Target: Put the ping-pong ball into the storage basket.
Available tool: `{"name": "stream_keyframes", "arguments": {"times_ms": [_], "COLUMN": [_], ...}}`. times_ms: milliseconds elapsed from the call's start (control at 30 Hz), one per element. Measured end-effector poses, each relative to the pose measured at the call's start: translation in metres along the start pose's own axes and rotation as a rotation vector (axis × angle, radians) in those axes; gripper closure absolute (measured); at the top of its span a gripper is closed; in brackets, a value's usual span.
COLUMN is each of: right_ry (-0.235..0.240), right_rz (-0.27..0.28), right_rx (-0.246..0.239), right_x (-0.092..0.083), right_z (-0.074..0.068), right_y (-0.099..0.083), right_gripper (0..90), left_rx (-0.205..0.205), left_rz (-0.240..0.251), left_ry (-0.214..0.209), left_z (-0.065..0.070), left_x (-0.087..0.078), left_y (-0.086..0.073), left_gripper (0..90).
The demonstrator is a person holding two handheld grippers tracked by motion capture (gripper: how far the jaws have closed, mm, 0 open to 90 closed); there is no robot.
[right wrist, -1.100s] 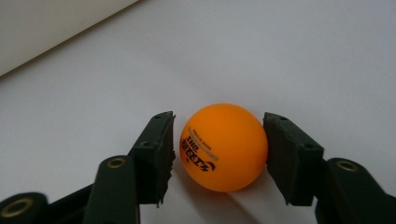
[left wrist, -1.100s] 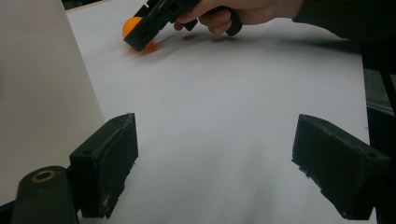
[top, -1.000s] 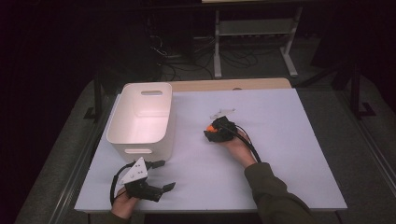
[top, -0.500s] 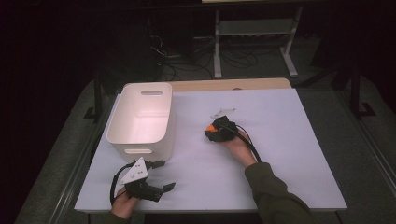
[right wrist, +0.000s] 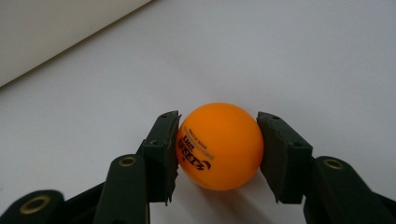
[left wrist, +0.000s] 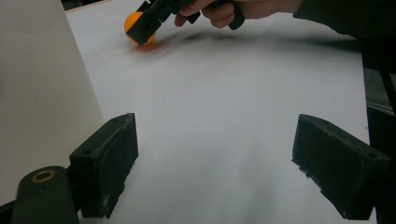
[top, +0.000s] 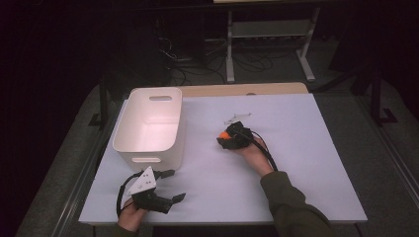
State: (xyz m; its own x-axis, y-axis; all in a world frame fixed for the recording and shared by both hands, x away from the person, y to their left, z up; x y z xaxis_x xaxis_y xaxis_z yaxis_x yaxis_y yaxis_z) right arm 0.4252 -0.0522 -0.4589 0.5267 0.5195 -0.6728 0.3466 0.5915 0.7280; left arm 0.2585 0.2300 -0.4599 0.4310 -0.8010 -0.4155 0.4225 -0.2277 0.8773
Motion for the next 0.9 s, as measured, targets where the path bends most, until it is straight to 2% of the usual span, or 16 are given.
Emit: {"name": "stream_keyframes", "arguments": {"times_ms": [367,500,900], "right_ry": [0.018,0.020,0.068], "right_rz": [-0.002,0.001,0.009], "right_rx": [-0.044,-0.048,-0.062], "right_x": [-0.013,-0.016,-0.022], "right_z": [-0.005,-0.007,-0.015], "right_y": [0.002,0.002,0.001], "right_gripper": [49.7,49.7,49.7], "left_rx": [-0.002,-0.001,-0.003], "left_rz": [0.000,-0.001,-0.002], "left_ry": [0.000,0.000,0.000], "left_z": [0.000,0.000,0.000], "left_x": [0.000,0.000,0.000], "left_y": [0.000,0.000,0.000], "left_gripper": [14.2,14.2,14.2]}}
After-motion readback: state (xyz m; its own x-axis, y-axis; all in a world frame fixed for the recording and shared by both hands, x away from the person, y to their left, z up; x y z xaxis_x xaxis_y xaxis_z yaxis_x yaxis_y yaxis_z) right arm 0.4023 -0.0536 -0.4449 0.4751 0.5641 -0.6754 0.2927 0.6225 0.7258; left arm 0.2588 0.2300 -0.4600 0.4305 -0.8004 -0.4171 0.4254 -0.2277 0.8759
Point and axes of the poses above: each handheld gripper's, and its own axes: x roughly forward along the jaws, y roughly out of its top, z roughly to its right, the point moved 2 cm from there along x, roughly forward along the jaws, and after that the axes turned 15 degrees about -x, right-handed, at the moved point
